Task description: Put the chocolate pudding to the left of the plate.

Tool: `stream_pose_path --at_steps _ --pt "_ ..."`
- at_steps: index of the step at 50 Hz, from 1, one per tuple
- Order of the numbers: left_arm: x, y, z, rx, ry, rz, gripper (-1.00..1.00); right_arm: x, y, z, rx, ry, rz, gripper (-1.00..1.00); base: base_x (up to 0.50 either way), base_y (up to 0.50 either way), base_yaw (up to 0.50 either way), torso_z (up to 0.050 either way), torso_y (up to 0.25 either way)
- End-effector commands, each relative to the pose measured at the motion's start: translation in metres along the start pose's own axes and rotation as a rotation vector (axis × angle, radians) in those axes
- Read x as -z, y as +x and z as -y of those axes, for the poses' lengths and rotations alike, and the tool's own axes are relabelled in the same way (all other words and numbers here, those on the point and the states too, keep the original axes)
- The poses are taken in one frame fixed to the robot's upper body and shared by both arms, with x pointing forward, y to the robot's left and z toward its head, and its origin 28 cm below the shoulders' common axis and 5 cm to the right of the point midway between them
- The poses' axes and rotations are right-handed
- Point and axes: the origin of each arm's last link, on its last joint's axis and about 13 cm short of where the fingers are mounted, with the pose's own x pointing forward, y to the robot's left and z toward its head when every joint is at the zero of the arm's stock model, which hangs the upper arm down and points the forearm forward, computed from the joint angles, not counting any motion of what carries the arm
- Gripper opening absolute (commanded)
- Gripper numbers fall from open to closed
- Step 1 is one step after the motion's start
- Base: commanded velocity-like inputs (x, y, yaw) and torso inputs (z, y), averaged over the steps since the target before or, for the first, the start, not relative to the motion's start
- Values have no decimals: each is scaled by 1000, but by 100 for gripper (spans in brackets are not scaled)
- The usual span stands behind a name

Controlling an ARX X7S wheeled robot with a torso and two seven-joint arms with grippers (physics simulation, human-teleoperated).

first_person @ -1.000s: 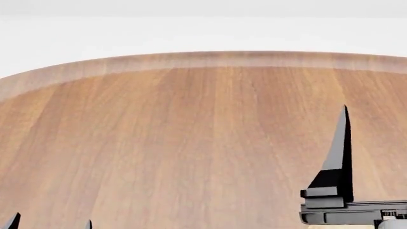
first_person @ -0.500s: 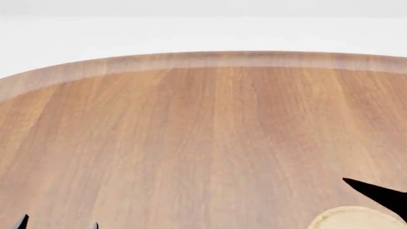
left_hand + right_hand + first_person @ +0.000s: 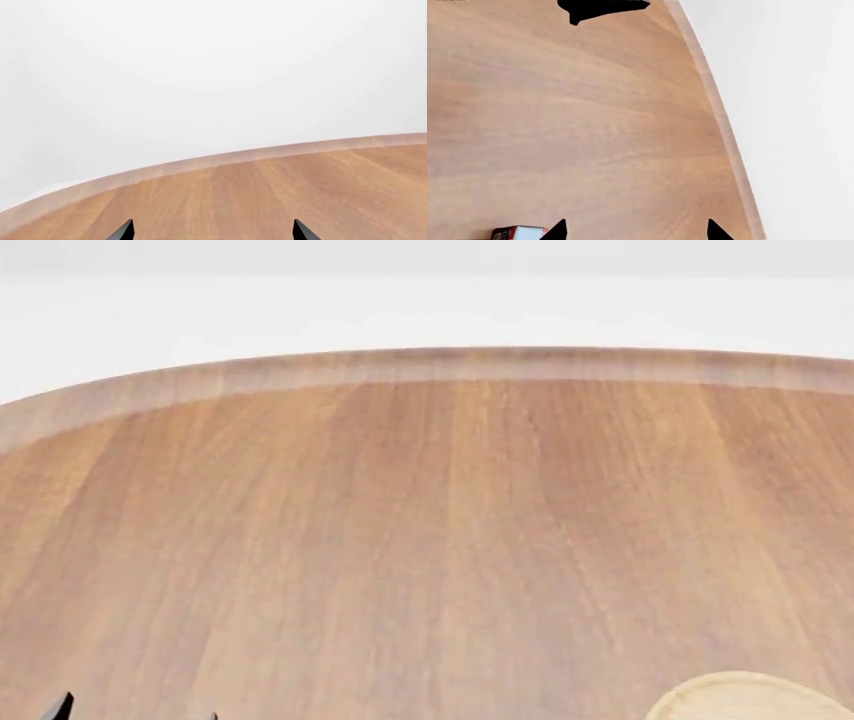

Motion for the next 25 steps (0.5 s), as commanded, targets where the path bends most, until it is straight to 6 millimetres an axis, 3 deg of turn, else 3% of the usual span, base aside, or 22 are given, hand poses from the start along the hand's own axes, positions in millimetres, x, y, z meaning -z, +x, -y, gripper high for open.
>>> stream_pose_path --at_steps 1,10,17,25 --pt "1 0 0 2 3 -3 100 11 16 -20 -78 51 -3 100 0 0 0 0 0" --pt "1 0 0 1 4 -3 100 19 25 -43 -114 112 15 100 0 0 0 0 0" --pt "1 0 0 1 4 -2 100 34 20 -67 -128 173 5 100 0 0 0 0 0" --pt "2 1 1 3 7 -5 100 49 24 -79 -124 223 -18 100 0 0 0 0 0"
